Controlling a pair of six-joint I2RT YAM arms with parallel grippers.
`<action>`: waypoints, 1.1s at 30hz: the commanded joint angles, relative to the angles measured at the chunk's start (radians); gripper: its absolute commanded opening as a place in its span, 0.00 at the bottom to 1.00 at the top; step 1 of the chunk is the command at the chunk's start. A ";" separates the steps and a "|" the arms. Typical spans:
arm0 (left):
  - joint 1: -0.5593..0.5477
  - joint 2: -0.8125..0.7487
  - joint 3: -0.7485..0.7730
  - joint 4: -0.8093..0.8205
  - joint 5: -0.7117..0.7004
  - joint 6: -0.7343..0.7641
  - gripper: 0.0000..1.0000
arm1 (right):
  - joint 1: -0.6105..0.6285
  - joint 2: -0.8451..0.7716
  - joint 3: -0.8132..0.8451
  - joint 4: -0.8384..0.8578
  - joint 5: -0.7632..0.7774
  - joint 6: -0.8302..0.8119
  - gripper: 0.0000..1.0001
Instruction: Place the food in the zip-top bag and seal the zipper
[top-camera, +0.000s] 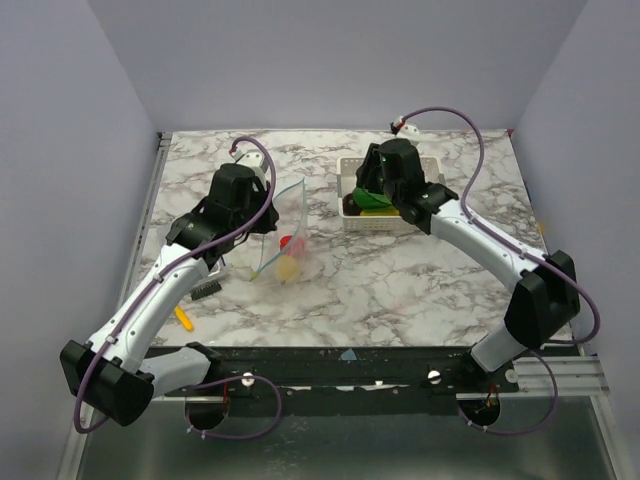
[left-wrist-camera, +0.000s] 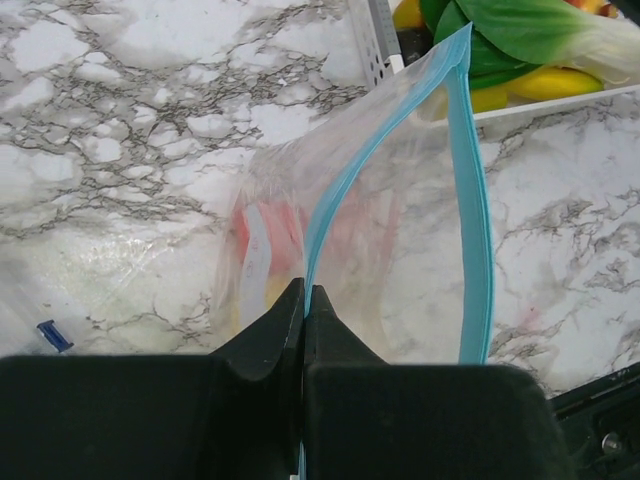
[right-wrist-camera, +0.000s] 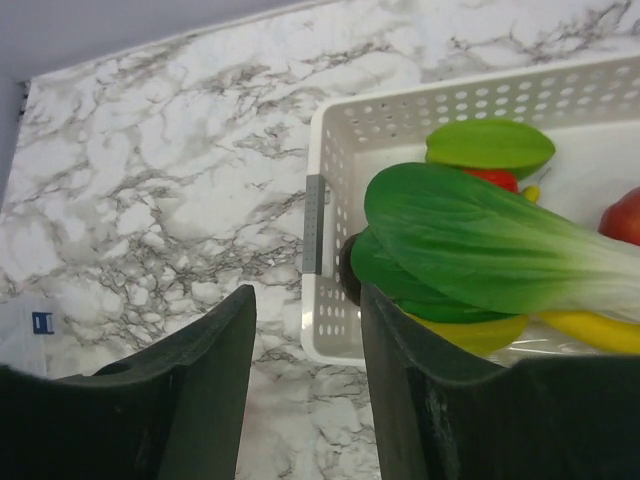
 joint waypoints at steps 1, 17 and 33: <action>0.001 -0.006 0.039 -0.053 -0.087 -0.008 0.00 | -0.001 0.109 0.066 -0.037 -0.116 0.036 0.47; -0.002 0.118 0.009 -0.021 -0.003 0.012 0.00 | -0.002 0.418 0.188 -0.012 -0.054 -0.020 0.33; -0.001 0.121 -0.022 0.001 0.009 0.017 0.00 | -0.007 0.506 0.166 -0.009 0.086 -0.075 0.33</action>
